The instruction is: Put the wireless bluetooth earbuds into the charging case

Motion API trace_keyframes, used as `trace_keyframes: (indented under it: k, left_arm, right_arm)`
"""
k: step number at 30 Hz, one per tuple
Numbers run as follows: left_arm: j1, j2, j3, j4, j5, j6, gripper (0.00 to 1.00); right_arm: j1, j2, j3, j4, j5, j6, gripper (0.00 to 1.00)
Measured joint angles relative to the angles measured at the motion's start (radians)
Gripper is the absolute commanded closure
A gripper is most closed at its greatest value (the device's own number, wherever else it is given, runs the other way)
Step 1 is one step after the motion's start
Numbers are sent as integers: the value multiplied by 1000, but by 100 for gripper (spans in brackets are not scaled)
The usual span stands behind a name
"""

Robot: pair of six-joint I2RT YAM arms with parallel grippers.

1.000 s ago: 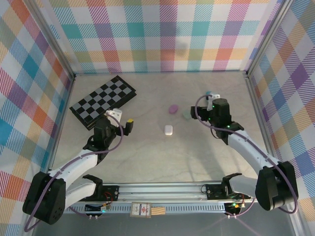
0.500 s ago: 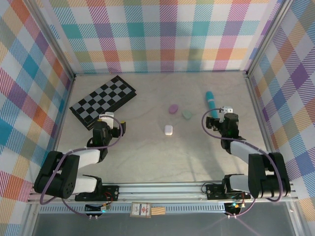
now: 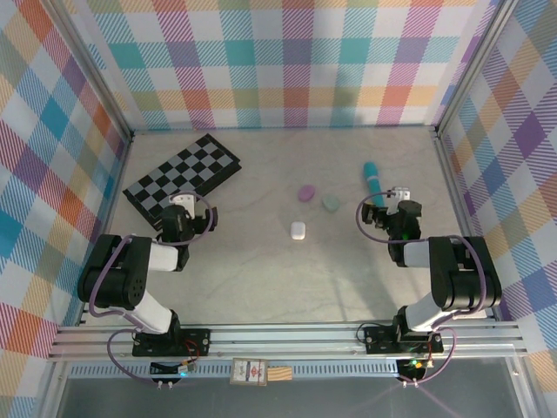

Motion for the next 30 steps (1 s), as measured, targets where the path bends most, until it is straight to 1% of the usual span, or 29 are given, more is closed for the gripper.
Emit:
trace_keyframes:
  k: [30]
  left_arm:
    - [0,0,14,1,0,-16,0]
  right_arm:
    - [0,0,3,8,-9,0,1]
